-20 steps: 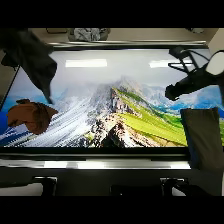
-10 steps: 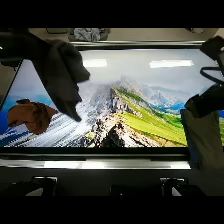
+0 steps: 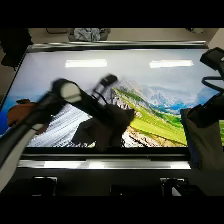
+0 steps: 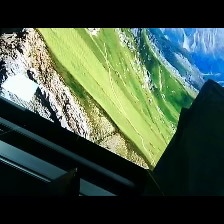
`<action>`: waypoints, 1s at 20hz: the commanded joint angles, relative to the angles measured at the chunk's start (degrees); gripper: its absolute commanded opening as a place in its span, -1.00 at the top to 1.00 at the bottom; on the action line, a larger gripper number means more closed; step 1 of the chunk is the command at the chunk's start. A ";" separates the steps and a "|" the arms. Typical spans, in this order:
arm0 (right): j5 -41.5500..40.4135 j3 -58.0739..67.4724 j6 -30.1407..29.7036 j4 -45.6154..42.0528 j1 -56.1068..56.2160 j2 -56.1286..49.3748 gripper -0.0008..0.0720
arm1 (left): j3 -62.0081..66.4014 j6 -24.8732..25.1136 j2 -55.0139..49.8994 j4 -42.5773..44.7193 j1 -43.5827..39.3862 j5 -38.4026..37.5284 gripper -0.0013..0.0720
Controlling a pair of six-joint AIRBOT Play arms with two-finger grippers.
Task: Fold the shirts.
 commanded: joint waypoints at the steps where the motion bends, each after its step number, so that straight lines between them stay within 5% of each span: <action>1: -1.99 -0.68 -0.02 -0.02 -0.02 -1.33 -0.38 | -1.75 1.62 -7.74 0.28 -7.65 0.04 -0.76; 2: -3.30 -1.11 -0.17 -0.09 0.00 -2.21 -0.38 | -0.26 1.42 -8.24 1.36 -7.23 -0.55 -0.99; 5: -7.30 -2.36 -3.02 -0.07 -0.02 -6.36 -0.43 | 6.29 1.38 -6.29 11.96 -0.76 -6.10 -0.99; 6: -8.74 -3.26 -3.78 0.09 -0.02 -8.24 -0.64 | 7.56 0.92 -4.98 14.91 3.17 -7.65 -0.99; 8: -12.02 -6.27 -5.20 0.11 -0.02 -13.16 -0.90 | 7.19 -2.19 -2.62 15.12 12.26 -10.75 -0.99; 11: -13.42 -11.10 -7.19 1.97 -0.07 -22.34 -0.90 | 0.44 -3.74 0.00 12.46 24.33 -15.30 -0.99; 15: -13.88 -11.91 -9.09 12.70 -0.07 -32.24 -0.89 | -15.61 -2.60 3.15 10.93 32.76 -12.98 -0.99; 20: -16.04 -11.91 -9.05 13.55 -0.07 -36.33 -0.89 | -30.56 0.11 3.08 4.66 33.35 -1.68 -0.98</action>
